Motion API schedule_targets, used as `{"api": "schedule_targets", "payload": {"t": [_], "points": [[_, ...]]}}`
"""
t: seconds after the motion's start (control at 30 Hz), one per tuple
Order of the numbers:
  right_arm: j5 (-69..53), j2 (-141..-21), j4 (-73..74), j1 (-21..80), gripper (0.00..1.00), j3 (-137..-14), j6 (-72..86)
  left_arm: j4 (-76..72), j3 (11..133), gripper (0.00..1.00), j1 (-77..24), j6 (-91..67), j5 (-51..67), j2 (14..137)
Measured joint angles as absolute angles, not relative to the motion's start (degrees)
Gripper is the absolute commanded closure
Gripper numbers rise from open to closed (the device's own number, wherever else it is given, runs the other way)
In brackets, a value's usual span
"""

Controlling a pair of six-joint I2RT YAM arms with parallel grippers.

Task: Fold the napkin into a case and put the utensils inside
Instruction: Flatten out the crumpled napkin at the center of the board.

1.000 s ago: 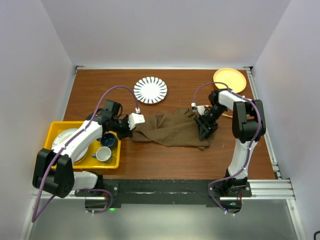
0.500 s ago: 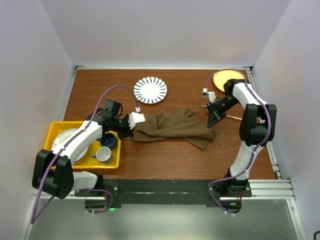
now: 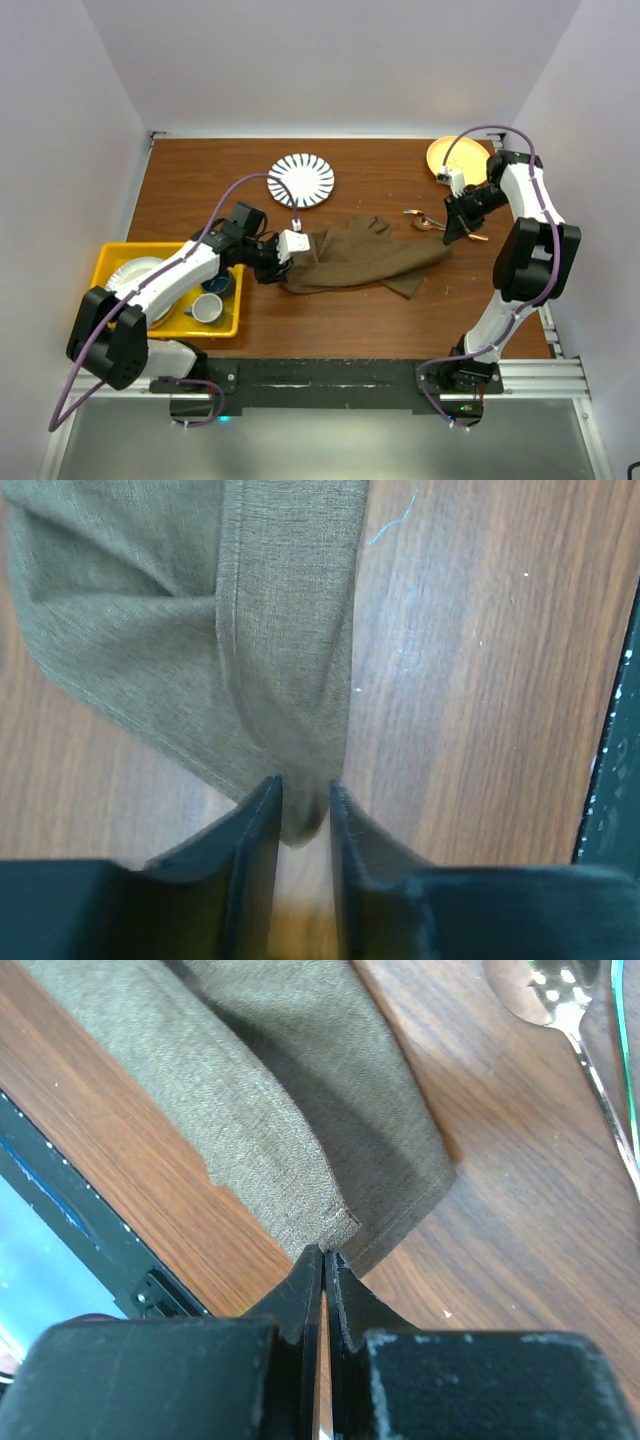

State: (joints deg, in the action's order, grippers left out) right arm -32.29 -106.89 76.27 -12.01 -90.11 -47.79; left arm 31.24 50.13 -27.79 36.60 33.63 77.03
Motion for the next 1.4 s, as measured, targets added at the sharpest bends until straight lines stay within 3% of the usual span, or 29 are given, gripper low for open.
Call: {"api": "schedule_targets", "payload": {"t": [0.1,0.2,0.23,0.33,0.47,0.8,1.13,1.4], "points": [[-32.3,-106.2,76.6,-11.8,1.00,-89.4,-48.5,30.5,48.3,0.44,-27.8,36.7,31.8,75.9],[-32.3,-106.1,76.7,-11.8,1.00,-89.3,-48.9,30.3,47.0,0.42,-27.8,36.7,29.9,75.3],[-32.3,-106.1,76.7,-11.8,1.00,-89.3,-49.0,30.3,47.0,0.37,-27.8,36.6,29.3,75.4],[-32.3,-106.1,76.7,-11.8,1.00,-89.3,-49.1,29.8,47.0,0.38,-27.7,36.5,28.5,76.2],[-32.3,-106.1,76.7,-11.8,1.00,-89.2,-49.4,30.6,48.2,0.51,-26.2,36.4,29.9,79.7],[-32.7,-106.1,76.7,-11.8,1.00,-88.7,-50.0,35.9,56.4,1.00,-17.6,37.3,40.8,87.5],[-35.7,-104.1,77.0,-11.9,1.00,-92.0,-49.7,37.5,57.8,1.00,-17.6,35.0,43.2,85.5],[-39.2,-94.1,75.3,-12.0,1.00,-102.7,-44.4,35.9,71.5,1.00,-17.3,29.2,37.7,75.6]]}}
